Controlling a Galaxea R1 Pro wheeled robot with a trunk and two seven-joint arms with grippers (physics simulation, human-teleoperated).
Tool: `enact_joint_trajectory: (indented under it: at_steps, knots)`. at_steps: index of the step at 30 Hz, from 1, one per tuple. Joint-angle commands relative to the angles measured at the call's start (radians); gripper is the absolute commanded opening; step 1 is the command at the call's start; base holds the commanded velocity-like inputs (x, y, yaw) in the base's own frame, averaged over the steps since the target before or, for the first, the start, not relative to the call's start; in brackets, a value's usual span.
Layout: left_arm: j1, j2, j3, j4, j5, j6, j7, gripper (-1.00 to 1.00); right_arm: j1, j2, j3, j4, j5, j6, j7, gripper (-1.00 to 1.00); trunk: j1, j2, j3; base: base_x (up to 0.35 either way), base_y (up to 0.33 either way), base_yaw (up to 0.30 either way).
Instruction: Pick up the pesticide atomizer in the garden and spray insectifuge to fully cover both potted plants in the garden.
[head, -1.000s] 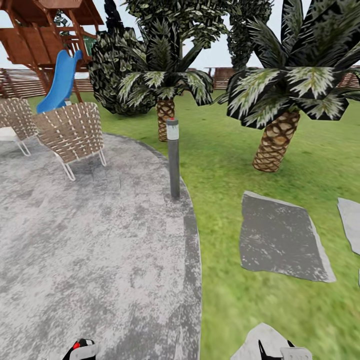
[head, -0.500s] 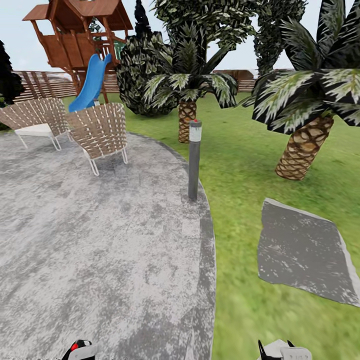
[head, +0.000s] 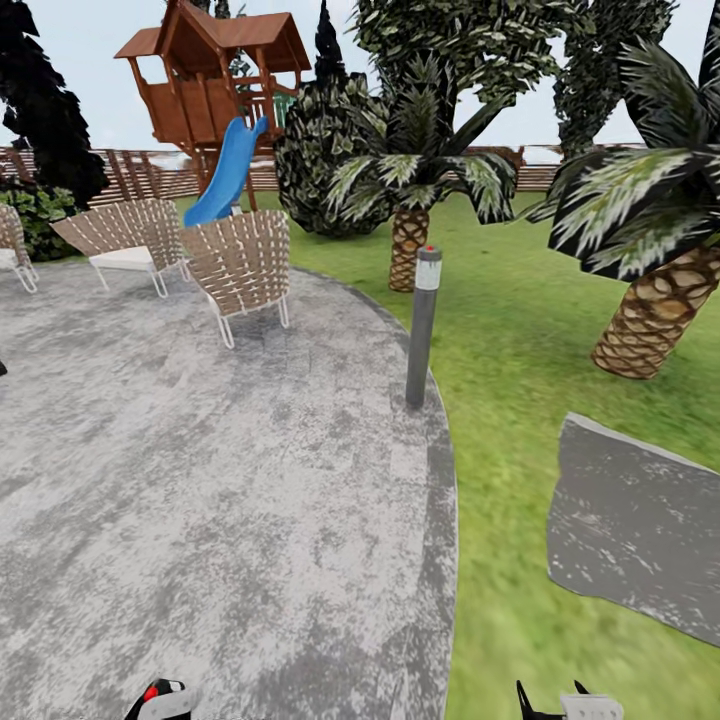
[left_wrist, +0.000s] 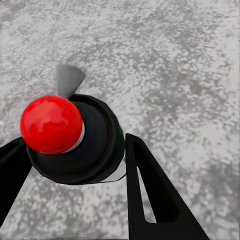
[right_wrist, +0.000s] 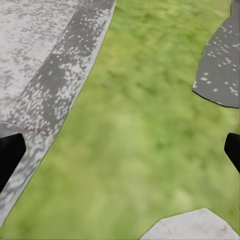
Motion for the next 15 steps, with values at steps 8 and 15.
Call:
enact_joint_trajectory:
  at_steps: [8,15]
  knots:
    - [-0.001,0.001,0.004,0.001,-0.001,-0.002,0.003,-1.00,0.000,0.000,-0.004,0.000,0.005,-0.003,0.000,1.00,0.000,0.000,0.008,0.000,0.000,0.222]
    - [-0.001,0.001,0.002,0.001,-0.001,-0.002,0.003,-1.00,0.000,0.000,-0.004,0.000,0.005,-0.003,0.000,1.00,0.000,0.000,0.015,0.000,0.000,0.222]
